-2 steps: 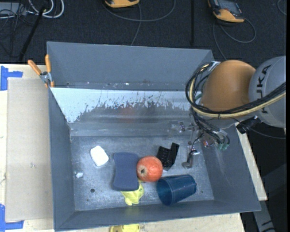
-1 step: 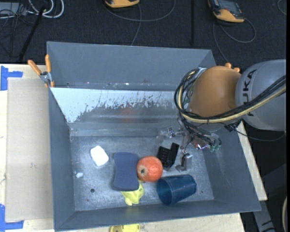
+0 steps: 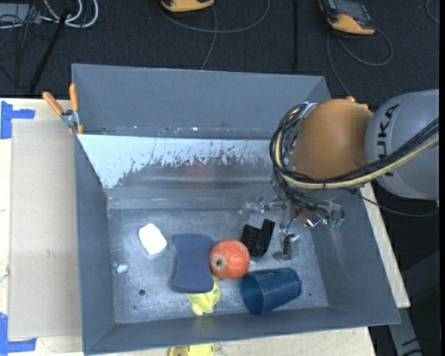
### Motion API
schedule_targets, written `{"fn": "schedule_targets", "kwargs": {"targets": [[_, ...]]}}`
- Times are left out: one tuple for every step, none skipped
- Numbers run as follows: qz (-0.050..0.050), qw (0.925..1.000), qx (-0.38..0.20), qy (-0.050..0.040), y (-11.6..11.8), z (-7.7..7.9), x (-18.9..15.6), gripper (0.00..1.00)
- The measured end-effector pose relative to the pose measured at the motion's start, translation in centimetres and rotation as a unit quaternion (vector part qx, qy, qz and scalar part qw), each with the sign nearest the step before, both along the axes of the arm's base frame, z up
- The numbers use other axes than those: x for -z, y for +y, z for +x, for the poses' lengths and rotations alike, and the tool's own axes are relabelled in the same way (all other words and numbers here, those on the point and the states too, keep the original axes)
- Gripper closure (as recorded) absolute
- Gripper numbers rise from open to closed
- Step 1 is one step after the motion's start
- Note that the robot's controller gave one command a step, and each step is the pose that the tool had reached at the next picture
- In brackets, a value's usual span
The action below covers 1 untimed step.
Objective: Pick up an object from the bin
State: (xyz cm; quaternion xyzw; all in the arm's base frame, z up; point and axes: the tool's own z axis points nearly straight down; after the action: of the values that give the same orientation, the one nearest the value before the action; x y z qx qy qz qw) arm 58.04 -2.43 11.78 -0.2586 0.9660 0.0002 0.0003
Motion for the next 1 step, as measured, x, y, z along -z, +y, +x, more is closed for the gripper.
{"fn": "schedule_targets", "kwargs": {"targets": [[0.000,0.9973,0.073,0.0001,0.20,0.12,3.32,0.00]]}}
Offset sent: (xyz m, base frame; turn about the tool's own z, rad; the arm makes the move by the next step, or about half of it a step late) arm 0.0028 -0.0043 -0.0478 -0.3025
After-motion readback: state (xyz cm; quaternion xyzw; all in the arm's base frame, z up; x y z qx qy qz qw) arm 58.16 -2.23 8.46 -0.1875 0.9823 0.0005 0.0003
